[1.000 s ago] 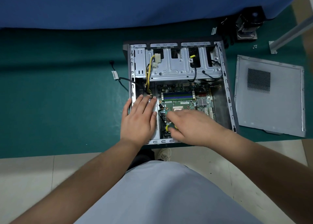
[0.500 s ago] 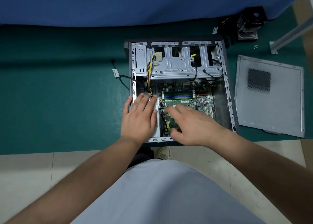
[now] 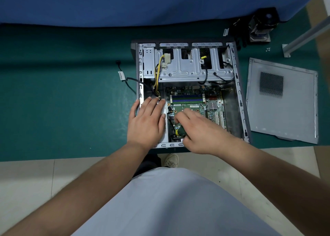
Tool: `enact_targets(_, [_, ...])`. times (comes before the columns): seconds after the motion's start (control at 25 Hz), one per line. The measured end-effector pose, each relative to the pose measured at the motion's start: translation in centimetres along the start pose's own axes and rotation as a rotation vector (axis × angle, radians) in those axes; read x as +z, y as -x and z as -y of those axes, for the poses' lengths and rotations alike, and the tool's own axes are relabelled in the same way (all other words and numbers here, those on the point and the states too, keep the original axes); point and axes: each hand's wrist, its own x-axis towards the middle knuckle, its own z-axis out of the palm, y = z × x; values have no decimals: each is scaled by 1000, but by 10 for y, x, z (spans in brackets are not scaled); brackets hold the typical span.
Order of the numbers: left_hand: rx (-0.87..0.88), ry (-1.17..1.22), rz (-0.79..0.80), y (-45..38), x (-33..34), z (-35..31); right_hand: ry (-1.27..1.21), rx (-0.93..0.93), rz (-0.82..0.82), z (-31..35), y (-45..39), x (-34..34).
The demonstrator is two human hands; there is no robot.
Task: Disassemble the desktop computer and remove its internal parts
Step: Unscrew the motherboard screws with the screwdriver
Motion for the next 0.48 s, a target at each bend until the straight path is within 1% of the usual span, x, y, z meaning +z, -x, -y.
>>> enact_targets(0.12, [0, 1, -5, 0, 0, 0, 49, 161, -96, 1, 1, 4])
enact_targets(0.16, [-2, 1, -6, 0, 0, 0, 55, 157, -96, 2, 1, 4])
enact_targets(0.28, [-2, 3, -5, 0, 1, 0, -69, 26, -29, 1, 3, 3])
enact_targets(0.32, [-1, 2, -8, 0, 1, 0, -81, 57, -16, 2, 4, 4])
enact_targets(0.4, [1, 3, -11, 0, 1, 0, -53, 153, -73, 3, 4, 7])
enact_targets(0.48, [2, 7, -12, 0, 1, 0, -30, 137, -95, 2, 3, 10])
